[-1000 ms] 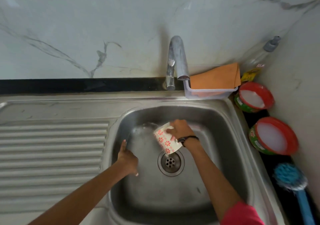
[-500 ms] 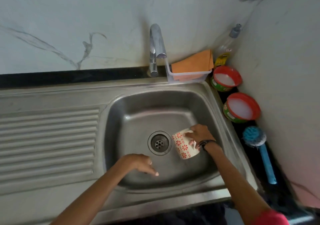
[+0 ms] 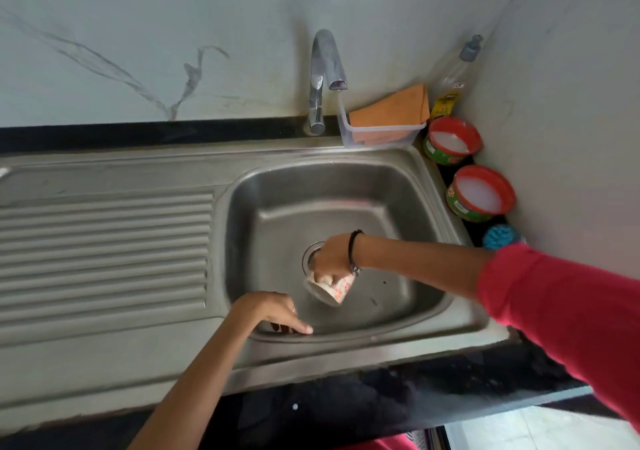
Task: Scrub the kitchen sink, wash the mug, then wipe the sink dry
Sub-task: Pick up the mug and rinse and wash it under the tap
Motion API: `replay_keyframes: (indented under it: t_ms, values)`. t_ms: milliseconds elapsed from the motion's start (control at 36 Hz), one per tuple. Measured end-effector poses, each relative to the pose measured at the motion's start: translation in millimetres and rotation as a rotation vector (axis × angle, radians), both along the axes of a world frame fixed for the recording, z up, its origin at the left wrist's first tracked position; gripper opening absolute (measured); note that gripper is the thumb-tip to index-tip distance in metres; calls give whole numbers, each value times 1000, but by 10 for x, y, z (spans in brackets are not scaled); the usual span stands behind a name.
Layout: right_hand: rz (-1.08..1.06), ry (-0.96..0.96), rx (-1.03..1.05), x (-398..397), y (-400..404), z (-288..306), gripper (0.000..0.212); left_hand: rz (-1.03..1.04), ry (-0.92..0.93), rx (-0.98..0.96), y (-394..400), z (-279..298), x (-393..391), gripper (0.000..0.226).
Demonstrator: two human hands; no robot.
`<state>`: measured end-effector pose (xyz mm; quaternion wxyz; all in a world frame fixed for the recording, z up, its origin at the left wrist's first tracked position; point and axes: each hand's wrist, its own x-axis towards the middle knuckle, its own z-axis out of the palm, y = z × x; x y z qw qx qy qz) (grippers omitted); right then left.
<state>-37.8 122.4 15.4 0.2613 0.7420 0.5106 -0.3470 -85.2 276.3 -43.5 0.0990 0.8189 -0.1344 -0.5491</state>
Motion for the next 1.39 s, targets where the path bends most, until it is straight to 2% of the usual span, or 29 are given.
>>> replay_keyframes:
  t_ms: [83,167,361,444,556,611,750,833,944,1028,1139,1306,1389]
  values:
    - [75,40,-124,-82,-165,60,37,-3,20,-65,-143,30,-23,56]
    - [5,16,-210,-47,-378,152,39,-24,4,-111,-307,41,-37,52]
    - [-225,-190,-153,-41,-861,518,33,11,-150,-191,-568,73,-21,38]
    - [-476,-242,-9,-52,-1036,613,35,6,-156,-203,-617,112,0,38]
    - [-818,-299,302,-120,-1231,634,37,-5,-216,-184,-639,140,50,37]
    - [-965,-314,444,-198,-1283,607,40,4,-289,-167,-634,150,77,39]
    - [-1188,-316,863,-402,-1236,523,30,106,-534,-183,-573,228,112,45]
    - [-1328,-294,1015,-425,-1121,507,28,146,-641,-207,-508,281,154,47]
    - [-1369,-229,1175,-342,-1009,528,20,197,-719,-190,-399,370,225,57]
    - [-1408,-117,1298,-219,-934,522,9,279,-695,-229,-309,395,300,61]
    - [-1376,-99,1399,76,-743,575,20,392,-660,-293,-177,517,464,62]
    - [-1337,-170,1514,608,-326,613,23,428,-837,-251,64,717,902,75]
    - [-1351,-146,1578,913,-118,579,25,404,-903,-224,181,861,1150,81]
